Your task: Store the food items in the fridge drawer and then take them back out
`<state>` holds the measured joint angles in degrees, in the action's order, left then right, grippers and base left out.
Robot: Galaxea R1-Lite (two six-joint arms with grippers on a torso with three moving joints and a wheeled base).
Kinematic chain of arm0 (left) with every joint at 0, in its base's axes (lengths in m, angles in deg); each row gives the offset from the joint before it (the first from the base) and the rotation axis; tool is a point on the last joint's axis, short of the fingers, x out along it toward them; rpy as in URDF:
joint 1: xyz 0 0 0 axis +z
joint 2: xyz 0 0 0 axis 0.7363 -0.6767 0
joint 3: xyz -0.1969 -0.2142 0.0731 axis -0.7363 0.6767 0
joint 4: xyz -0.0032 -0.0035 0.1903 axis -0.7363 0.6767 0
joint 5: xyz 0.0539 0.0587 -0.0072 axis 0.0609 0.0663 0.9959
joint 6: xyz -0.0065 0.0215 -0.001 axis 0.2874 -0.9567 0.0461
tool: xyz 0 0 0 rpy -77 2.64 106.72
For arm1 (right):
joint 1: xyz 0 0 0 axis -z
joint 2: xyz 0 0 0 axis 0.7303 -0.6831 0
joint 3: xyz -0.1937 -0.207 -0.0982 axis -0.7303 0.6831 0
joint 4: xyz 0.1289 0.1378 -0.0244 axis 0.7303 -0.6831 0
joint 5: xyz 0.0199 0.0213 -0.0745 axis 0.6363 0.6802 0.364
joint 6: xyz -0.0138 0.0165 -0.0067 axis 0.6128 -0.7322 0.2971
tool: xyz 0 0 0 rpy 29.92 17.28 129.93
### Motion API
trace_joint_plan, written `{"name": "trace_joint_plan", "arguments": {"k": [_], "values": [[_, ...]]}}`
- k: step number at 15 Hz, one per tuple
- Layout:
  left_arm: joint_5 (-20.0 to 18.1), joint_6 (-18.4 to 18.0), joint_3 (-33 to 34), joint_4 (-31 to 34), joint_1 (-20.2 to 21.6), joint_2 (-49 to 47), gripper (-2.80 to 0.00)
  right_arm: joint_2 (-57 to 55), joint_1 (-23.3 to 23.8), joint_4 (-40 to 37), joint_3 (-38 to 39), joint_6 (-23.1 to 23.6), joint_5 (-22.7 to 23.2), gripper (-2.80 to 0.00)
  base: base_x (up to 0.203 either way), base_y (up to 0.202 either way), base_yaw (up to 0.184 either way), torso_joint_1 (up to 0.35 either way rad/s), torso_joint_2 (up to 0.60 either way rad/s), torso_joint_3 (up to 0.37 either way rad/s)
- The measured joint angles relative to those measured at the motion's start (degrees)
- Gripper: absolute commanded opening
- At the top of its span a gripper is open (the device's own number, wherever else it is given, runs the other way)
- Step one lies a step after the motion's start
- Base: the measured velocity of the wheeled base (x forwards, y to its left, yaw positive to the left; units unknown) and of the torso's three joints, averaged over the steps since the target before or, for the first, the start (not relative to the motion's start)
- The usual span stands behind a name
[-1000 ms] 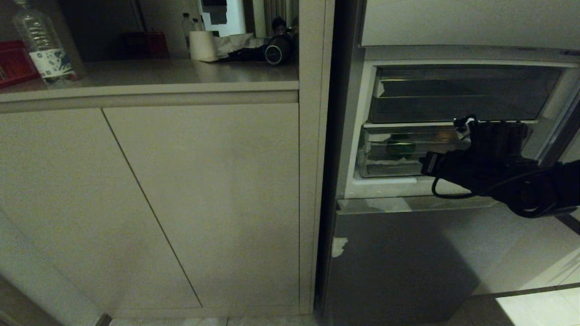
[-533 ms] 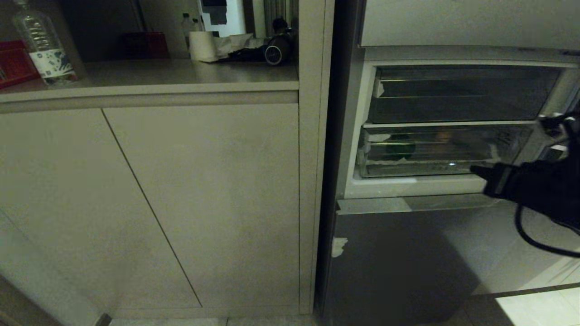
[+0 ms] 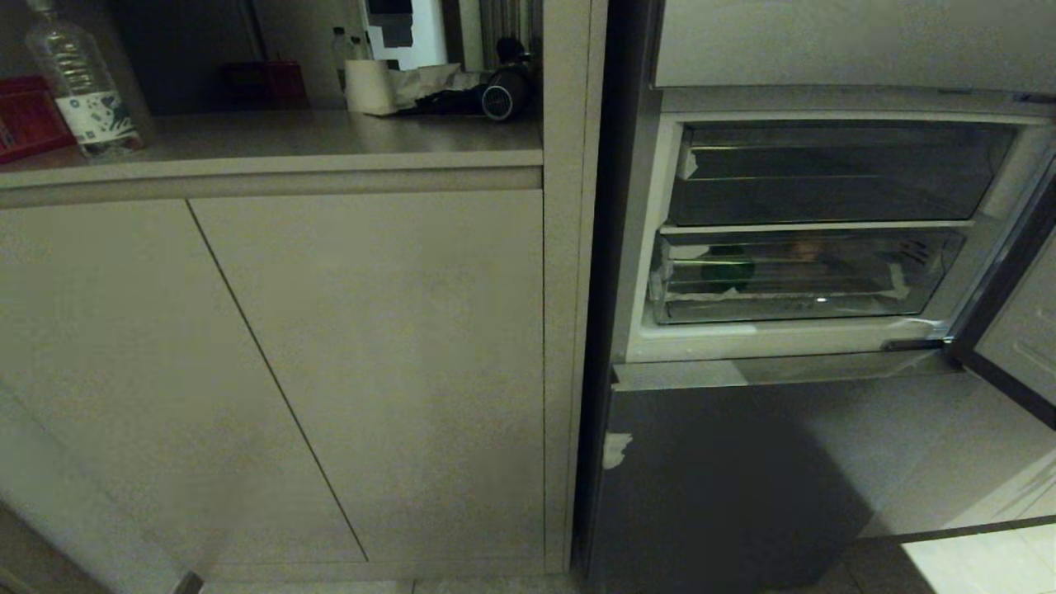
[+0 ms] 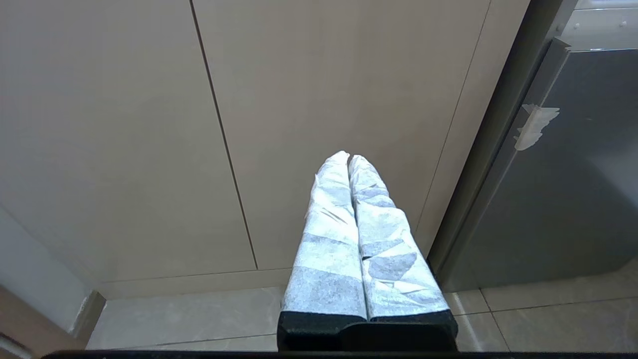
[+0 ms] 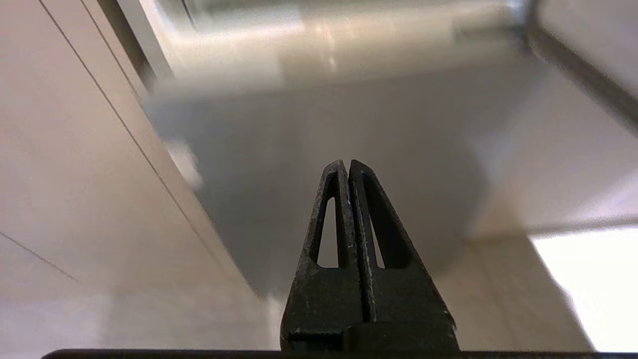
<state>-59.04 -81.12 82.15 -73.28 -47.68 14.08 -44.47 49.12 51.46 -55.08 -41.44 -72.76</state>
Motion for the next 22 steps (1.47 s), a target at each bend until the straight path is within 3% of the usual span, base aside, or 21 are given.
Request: {"name": "trace_joint_plan", "arguments": {"k": [5,7,14,22], "values": [[0.0,0.0,0.0,0.0,0.0,0.0,-2.80,18.7,-1.7,-7.9,5.1,8.5,1.8,-2.80,0.000,0.000,0.000,0.000,0.00,0.000],[0.0,0.0,0.0,0.0,0.0,0.0,-2.80,22.4,-2.0,-9.2,5.2,9.8,2.4,-2.80,0.000,0.000,0.000,0.000,0.00,0.000],[0.0,0.0,0.0,0.0,0.0,0.0,-2.80,25.4,-2.1,-9.3,5.3,7.4,2.0,-2.80,-0.001,0.000,-0.010,0.000,0.00,0.001],[0.0,0.0,0.0,0.0,0.0,0.0,-2.80,25.5,-2.1,-9.2,5.3,6.4,1.6,-2.80,0.000,0.008,-0.171,0.002,0.00,0.004]]}}
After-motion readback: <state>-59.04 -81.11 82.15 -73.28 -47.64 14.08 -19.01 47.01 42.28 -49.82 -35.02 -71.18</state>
